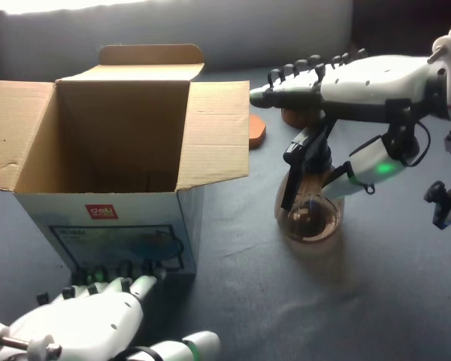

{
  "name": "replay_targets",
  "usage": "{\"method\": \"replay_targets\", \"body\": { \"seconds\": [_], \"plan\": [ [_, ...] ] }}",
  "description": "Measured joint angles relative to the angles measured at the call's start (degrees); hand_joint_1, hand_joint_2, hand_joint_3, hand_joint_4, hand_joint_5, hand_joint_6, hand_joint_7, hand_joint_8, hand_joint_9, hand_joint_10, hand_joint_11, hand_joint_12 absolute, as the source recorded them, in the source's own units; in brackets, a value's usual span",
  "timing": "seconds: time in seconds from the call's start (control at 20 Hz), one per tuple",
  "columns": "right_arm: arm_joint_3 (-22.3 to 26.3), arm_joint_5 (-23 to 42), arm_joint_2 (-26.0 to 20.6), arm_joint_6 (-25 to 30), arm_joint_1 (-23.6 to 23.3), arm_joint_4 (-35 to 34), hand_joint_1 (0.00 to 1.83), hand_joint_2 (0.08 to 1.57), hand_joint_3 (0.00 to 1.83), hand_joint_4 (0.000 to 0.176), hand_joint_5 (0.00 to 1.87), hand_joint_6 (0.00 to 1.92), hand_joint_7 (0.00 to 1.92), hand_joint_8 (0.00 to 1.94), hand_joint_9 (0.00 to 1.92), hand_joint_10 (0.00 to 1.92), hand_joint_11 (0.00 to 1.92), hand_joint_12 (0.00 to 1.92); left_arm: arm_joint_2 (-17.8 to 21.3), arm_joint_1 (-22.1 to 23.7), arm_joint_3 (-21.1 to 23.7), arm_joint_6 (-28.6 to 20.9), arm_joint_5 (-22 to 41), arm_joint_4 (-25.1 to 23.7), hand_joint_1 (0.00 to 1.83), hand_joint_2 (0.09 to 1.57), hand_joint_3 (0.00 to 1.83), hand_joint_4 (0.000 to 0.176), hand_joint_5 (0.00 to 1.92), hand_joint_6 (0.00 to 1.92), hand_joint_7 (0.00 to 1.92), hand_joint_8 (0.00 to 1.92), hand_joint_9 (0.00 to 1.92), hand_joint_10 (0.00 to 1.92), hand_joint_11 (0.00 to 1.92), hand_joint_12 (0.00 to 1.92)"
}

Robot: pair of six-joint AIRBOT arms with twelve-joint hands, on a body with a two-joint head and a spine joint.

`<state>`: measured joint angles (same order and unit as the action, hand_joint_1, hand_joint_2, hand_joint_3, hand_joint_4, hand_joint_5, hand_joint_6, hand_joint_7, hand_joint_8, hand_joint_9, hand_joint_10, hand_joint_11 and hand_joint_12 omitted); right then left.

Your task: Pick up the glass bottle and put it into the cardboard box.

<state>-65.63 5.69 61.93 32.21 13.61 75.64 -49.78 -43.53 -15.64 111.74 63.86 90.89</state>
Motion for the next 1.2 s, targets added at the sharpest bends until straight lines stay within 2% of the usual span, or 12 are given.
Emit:
{"method": "replay_targets", "body": {
  "seconds": [0.5,1.2],
  "plan": [
    [0.0,-0.3,0.3,0.0,0.6,0.0,1.17,0.98,0.00,0.000,0.00,0.00,0.02,0.00,0.00,0.00,0.00,0.00,0.4,-2.4,-2.5,-3.5,-3.5,-4.4,0.00,1.24,0.00,0.000,0.00,0.00,0.00,0.00,0.00,0.00,0.00,0.00],
    [-0.1,-0.7,0.3,0.0,0.9,0.0,1.15,0.99,0.00,0.000,0.01,0.00,0.02,0.00,0.00,0.00,0.00,0.00,1.1,-4.6,-2.9,-5.2,-4.7,-5.2,0.00,1.23,0.00,0.000,0.00,0.00,0.00,0.00,0.00,0.00,0.00,0.00]
  ]
}}
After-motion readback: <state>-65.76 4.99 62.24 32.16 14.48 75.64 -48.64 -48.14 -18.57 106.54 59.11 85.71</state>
